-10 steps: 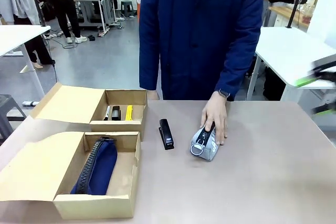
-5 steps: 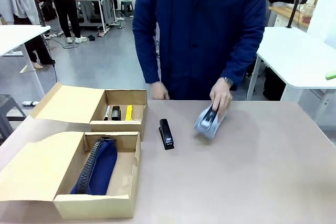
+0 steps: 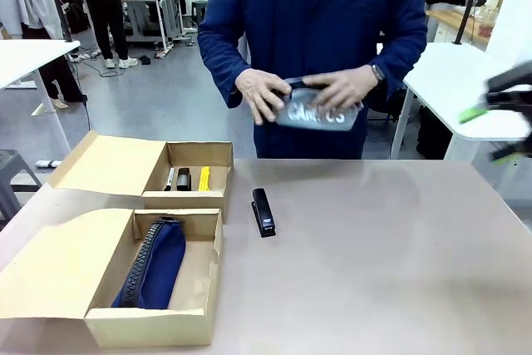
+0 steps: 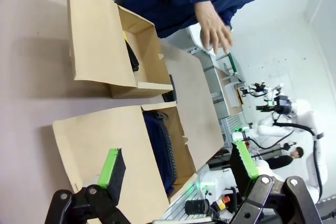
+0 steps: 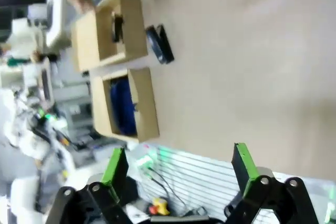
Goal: Place items inside the box.
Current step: Pick up a Pencil pouch or Stapler and place it inside the Mailer Box closest to the robot.
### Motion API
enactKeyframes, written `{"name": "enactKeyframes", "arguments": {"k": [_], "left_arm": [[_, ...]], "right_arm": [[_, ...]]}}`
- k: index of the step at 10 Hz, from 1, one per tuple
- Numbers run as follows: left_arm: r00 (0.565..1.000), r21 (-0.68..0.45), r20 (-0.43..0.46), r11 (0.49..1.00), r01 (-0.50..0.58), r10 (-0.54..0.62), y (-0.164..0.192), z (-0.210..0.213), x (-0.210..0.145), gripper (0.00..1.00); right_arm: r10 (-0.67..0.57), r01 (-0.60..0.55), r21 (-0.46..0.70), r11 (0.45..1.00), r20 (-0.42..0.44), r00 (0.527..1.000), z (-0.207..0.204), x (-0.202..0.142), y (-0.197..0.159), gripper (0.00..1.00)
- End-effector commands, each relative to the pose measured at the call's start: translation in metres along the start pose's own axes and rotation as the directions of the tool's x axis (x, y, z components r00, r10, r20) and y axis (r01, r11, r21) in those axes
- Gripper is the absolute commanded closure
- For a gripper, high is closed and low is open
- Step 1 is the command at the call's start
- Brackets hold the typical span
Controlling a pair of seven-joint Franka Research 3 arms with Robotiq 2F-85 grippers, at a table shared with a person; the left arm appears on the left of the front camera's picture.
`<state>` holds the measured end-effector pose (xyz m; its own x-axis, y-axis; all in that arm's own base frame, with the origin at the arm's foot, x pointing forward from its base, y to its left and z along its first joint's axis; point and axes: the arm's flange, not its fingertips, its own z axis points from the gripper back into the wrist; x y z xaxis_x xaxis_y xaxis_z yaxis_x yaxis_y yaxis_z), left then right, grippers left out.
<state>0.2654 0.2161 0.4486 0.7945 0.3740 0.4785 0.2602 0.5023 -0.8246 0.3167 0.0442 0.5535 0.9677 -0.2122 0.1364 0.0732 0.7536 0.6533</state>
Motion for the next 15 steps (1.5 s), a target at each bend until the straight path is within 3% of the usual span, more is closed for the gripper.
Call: {"name": "enactKeyframes", "arguments": {"k": [1,3,4,6,7,9,10,12,15], "left_arm": [[1.0,-0.018,0.016,1.0,0.015,-0.015,-0.001,-0.001,-0.001,0.0],[1.0,-0.018,0.016,1.0,0.015,-0.015,-0.001,-0.001,-0.001,0.0],[1.0,-0.018,0.016,1.0,0.015,-0.015,-0.001,-0.001,-0.001,0.0],[1.0,-0.018,0.016,1.0,0.015,-0.015,-0.001,-0.001,-0.001,0.0],[1.0,-0.018,0.016,1.0,0.015,-0.015,-0.001,-0.001,-0.001,0.0],[1.0,-0.018,0.016,1.0,0.015,-0.015,-0.001,-0.001,-0.001,0.0],[1.0,-0.018,0.016,1.0,0.015,-0.015,-0.001,-0.001,-0.001,0.0],[1.0,-0.018,0.016,1.0,0.015,-0.015,-0.001,-0.001,-0.001,0.0],[1.0,-0.018,0.016,1.0,0.015,-0.015,-0.001,-0.001,-0.001,0.0]], "right_arm": [[0.151,-0.172,-0.153,0.973,-0.14,0.979,-0.057,0.042,0.051,0.0],[0.242,-0.313,-0.248,0.917,-0.279,0.929,-0.129,0.048,0.087,0.0],[0.243,-0.301,-0.19,0.935,-0.276,0.93,-0.122,0.048,0.085,0.0],[0.189,-0.205,-0.122,0.971,-0.126,0.974,-0.066,0.043,0.055,0.0],[0.149,-0.15,-0.025,0.988,-0.041,0.988,-0.027,0.034,0.023,0.0],[0.093,-0.094,0.016,0.995,0.031,0.995,-0.004,0.017,-0.01,0.0],[0.123,-0.123,0.008,0.992,0.011,0.992,-0.015,0.018,-0.004,0.0],[0.241,-0.244,-0.023,0.969,-0.085,0.967,-0.067,0.038,0.043,0.0],[0.388,-0.402,-0.14,0.905,-0.119,0.914,-0.194,0.052,0.141,0.0]]}}
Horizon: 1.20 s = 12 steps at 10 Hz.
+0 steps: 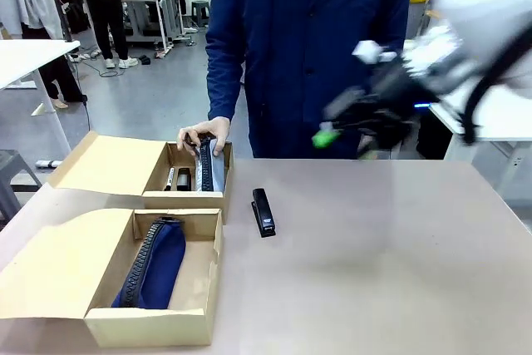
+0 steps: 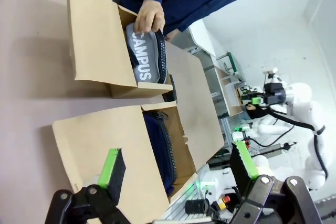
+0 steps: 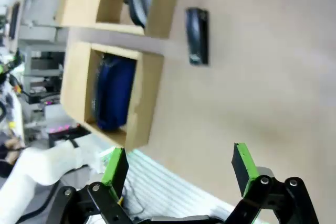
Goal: Place items inside the box.
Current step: Pick up a Pencil pouch or Stapler and place it inside the Mailer Box closest to the robot.
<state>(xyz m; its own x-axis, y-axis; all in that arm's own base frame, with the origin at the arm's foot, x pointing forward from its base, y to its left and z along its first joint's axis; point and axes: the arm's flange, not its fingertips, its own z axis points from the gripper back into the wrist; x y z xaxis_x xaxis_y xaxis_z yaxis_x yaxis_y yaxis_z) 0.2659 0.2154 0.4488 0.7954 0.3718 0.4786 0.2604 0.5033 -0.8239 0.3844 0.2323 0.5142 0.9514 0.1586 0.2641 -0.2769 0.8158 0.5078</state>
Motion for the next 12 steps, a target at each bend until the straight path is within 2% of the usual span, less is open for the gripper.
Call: {"name": "enactKeyframes", "arguments": {"k": [1,2,3,4,5,6,7,8,9,11,12], "left_arm": [[1.0,-0.018,0.018,1.0,0.014,-0.014,0.0,0.0,-0.001,0.0],[1.0,-0.018,0.018,1.0,0.014,-0.014,0.0,0.0,-0.001,0.0],[1.0,-0.018,0.018,1.0,0.014,-0.014,0.0,0.0,-0.001,0.0],[1.0,-0.018,0.018,1.0,0.014,-0.014,0.0,0.0,-0.001,0.0],[1.0,-0.018,0.018,1.0,0.014,-0.014,0.0,0.0,-0.001,0.0],[1.0,-0.018,0.018,1.0,0.014,-0.014,0.0,0.0,-0.001,0.0],[1.0,-0.018,0.018,1.0,0.014,-0.014,0.0,0.0,-0.001,0.0],[1.0,-0.018,0.018,1.0,0.014,-0.014,0.0,0.0,-0.001,0.0],[1.0,-0.018,0.018,1.0,0.014,-0.014,0.0,0.0,-0.001,0.0],[1.0,-0.018,0.018,1.0,0.014,-0.014,0.0,0.0,-0.001,0.0],[1.0,-0.018,0.018,1.0,0.014,-0.014,0.0,0.0,-0.001,0.0]], "right_arm": [[0.071,-0.079,-0.152,0.985,-0.058,0.996,-0.071,0.045,0.029,0.0],[0.088,-0.113,-0.204,0.972,-0.128,0.988,-0.108,0.041,0.038,0.0],[0.075,-0.115,-0.253,0.961,-0.162,0.984,-0.123,0.034,0.035,0.0],[0.104,-0.112,-0.096,0.989,-0.086,0.991,-0.094,0.022,0.043,0.0],[0.104,-0.112,-0.096,0.989,-0.086,0.991,-0.094,0.022,0.043,0.0],[0.109,-0.133,-0.162,0.978,-0.149,0.983,-0.136,0.024,0.036,0.0],[0.14,-0.169,-0.176,0.97,-0.165,0.976,-0.16,0.031,0.043,0.0],[0.114,-0.137,-0.134,0.981,-0.162,0.98,-0.19,0.043,0.038,0.0],[0.067,-0.078,-0.12,0.99,-0.095,0.993,-0.207,0.051,0.033,0.0],[0.024,-0.032,-0.241,0.97,-0.038,0.999,-0.239,0.063,0.019,0.0],[0.032,-0.041,-0.261,0.965,-0.039,0.999,-0.254,0.064,0.016,0.0]]}}
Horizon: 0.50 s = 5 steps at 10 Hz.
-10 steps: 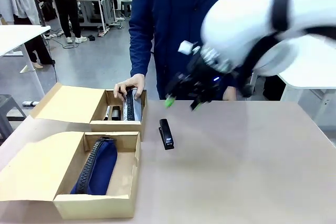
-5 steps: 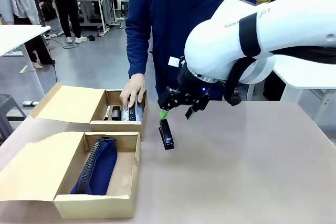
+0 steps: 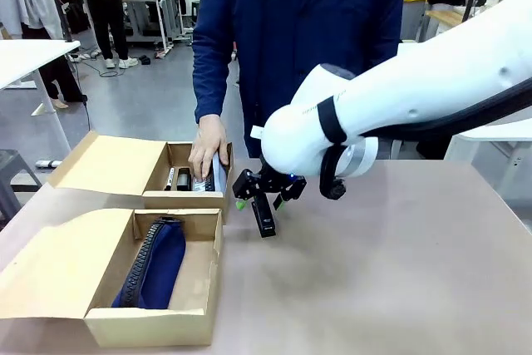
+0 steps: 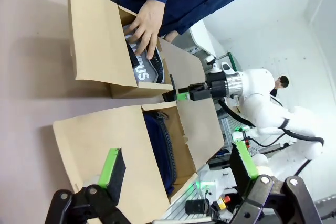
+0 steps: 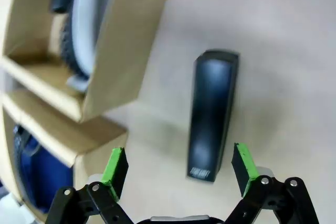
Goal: Place items inside the box.
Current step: Pick up a Pencil pouch or Stapler and place it inside the Mailer Box closest to the robot.
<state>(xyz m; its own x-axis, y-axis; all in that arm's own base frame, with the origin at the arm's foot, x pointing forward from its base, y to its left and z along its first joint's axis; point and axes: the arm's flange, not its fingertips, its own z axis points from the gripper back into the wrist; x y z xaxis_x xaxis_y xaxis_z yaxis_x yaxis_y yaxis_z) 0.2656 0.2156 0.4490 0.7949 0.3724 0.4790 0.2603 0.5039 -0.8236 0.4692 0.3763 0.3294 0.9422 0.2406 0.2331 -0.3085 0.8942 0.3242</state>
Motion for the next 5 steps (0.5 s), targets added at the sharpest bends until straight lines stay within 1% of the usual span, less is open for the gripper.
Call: {"name": "enactKeyframes", "arguments": {"k": [1,3,5], "left_arm": [[1.0,-0.019,0.018,1.0,0.014,-0.013,0.0,0.0,-0.001,0.0],[1.0,-0.019,0.018,1.0,0.014,-0.013,0.0,0.0,-0.001,0.0],[1.0,-0.019,0.018,1.0,0.014,-0.013,0.0,0.0,-0.001,0.0]], "right_arm": [[-0.024,0.027,-0.11,0.994,0.024,0.999,-0.017,0.013,0.016,0.0],[-0.012,0.013,-0.165,0.986,0.009,1.0,-0.029,0.012,0.014,0.0],[-0.016,0.019,-0.18,0.983,0.021,1.0,-0.029,0.012,0.012,0.0]]}}
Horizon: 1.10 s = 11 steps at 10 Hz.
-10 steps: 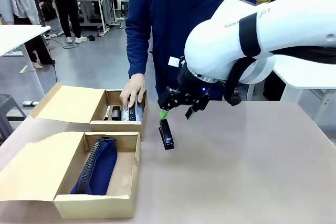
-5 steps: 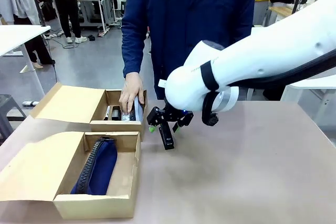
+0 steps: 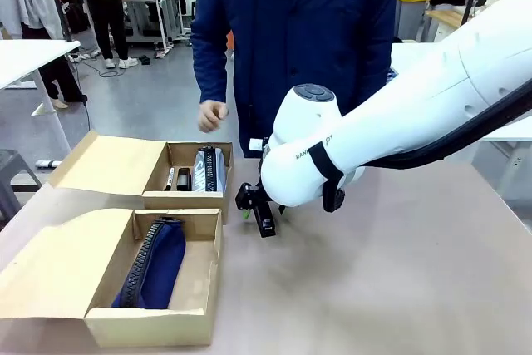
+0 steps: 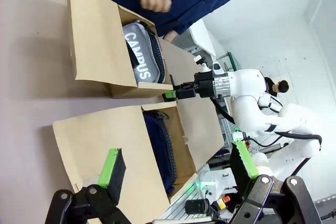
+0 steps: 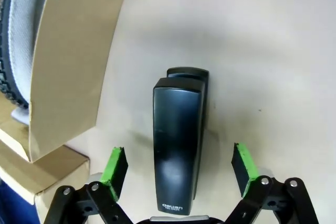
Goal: Place items inside the box.
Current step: Pick up a Pencil pouch or Stapler and place it inside the Mailer Box closest to the robot.
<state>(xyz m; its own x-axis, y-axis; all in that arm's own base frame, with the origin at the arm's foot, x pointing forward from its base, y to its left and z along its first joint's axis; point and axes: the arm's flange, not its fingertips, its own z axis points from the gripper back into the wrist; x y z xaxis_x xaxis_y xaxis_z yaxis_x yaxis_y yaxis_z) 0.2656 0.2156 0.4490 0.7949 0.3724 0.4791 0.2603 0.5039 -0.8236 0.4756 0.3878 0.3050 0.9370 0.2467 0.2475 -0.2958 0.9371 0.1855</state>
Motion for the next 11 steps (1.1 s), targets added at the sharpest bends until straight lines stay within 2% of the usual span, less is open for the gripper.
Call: {"name": "enactKeyframes", "arguments": {"k": [1,2,3,5,6,8,11], "left_arm": [[1.0,-0.019,0.018,1.0,0.014,-0.013,0.0,0.0,-0.001,0.0],[1.0,-0.019,0.018,1.0,0.014,-0.013,0.0,0.0,-0.001,0.0],[1.0,-0.019,0.018,1.0,0.014,-0.013,0.0,0.0,-0.001,0.0],[1.0,-0.019,0.018,1.0,0.014,-0.013,0.0,0.0,-0.001,0.0],[1.0,-0.019,0.018,1.0,0.014,-0.013,0.0,0.0,-0.001,0.0],[1.0,-0.019,0.018,1.0,0.014,-0.013,0.0,0.0,-0.001,0.0],[1.0,-0.019,0.018,1.0,0.014,-0.013,0.0,0.0,-0.001,0.0]], "right_arm": [[-0.013,0.014,-0.06,0.998,0.004,1.0,0.002,0.008,0.009,0.42],[-0.006,0.006,-0.048,0.999,0.004,1.0,0.002,0.008,0.007,0.59],[-0.005,0.005,-0.044,0.999,-0.001,1.0,0.001,0.007,0.007,1.0],[0.003,-0.003,-0.043,0.999,-0.015,1.0,-0.002,0.004,0.005,1.0],[0.002,-0.002,-0.043,0.999,-0.016,1.0,0.0,0.003,0.004,0.85],[0.003,-0.003,-0.044,0.999,-0.008,1.0,0.006,0.003,0.0,1.0],[0.007,-0.007,-0.025,1.0,-0.007,1.0,0.026,-0.004,-0.002,1.0]]}}
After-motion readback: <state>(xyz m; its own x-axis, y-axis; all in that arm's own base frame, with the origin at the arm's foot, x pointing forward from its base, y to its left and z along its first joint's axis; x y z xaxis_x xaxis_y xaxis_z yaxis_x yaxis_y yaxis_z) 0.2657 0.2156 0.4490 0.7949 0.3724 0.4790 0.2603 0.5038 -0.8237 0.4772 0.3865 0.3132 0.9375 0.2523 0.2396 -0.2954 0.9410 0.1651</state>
